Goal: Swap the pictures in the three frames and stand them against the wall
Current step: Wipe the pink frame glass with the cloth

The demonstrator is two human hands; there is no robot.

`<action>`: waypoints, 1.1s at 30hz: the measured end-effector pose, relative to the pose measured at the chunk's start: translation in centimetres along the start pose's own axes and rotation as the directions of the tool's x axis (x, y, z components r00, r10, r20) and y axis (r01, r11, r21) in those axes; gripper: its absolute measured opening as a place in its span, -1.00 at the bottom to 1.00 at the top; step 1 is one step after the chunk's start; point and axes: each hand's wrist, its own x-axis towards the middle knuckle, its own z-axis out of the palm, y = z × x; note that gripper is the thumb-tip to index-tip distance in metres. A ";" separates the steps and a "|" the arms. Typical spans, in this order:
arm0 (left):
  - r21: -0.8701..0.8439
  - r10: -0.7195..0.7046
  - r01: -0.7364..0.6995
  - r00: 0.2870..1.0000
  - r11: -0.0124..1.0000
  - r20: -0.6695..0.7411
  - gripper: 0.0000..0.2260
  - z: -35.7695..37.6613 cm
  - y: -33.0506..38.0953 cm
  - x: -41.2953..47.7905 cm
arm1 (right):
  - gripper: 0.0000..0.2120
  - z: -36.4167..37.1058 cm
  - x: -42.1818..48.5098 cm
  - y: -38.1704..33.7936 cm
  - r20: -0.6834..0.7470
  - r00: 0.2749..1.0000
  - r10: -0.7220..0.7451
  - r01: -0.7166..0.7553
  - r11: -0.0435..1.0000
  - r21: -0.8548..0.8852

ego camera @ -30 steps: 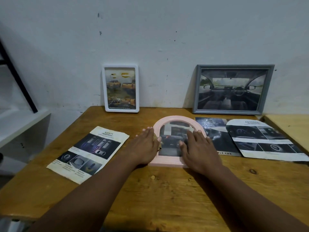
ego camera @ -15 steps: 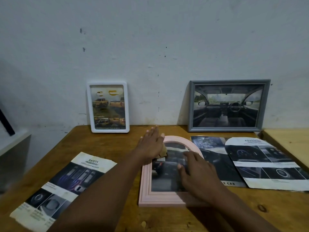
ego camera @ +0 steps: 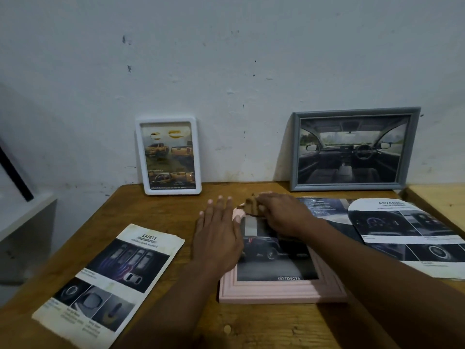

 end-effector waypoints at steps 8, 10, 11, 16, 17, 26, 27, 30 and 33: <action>0.132 0.022 -0.039 0.992 0.991 0.125 -0.44 -0.2 -0.1 0.5 | -0.80 -1.8 -4.3 3.9 0.021 0.982 0.188 -0.187 0.981 -0.049; 0.150 0.017 -0.039 0.989 0.988 0.146 -0.43 -0.4 0.0 0.4 | -0.81 -3.3 -5.5 3.6 0.052 0.979 0.198 -0.193 0.977 -0.090; 0.162 0.016 -0.041 0.988 0.986 0.152 -0.43 -0.4 0.0 0.4 | -0.81 -4.3 -6.3 3.4 0.080 0.976 0.202 -0.195 0.977 -0.087; 0.194 -0.005 -0.034 0.980 0.980 0.197 -0.43 -1.1 0.2 0.7 | -0.77 -10.2 -12.4 2.1 0.280 0.950 0.135 -0.138 0.990 -0.006; 0.186 -0.014 -0.028 0.975 0.982 0.220 -0.43 -1.4 0.3 0.7 | -0.77 -11.1 -14.0 1.8 0.313 0.942 0.125 -0.124 0.992 -0.025; 0.033 -0.117 0.112 0.969 0.993 0.218 -0.34 -3.8 1.7 -0.5 | -0.79 -11.1 -18.7 0.4 0.463 0.878 0.119 -0.113 0.993 -0.041; 0.022 -0.124 0.123 0.968 0.992 0.220 -0.35 -4.2 1.8 -0.8 | -0.78 -10.7 -17.8 0.7 0.392 0.909 0.142 -0.148 0.989 -0.016; -0.011 -0.143 0.150 0.957 0.989 0.252 -0.41 -4.9 2.0 -1.5 | -0.66 -9.2 -14.5 1.2 0.256 0.927 0.275 -0.313 0.942 0.122; -0.059 -0.140 0.160 0.958 0.985 0.251 -0.51 -5.1 2.0 -2.3 | -0.61 -7.8 -12.3 0.1 0.221 0.908 0.356 -0.398 0.897 0.193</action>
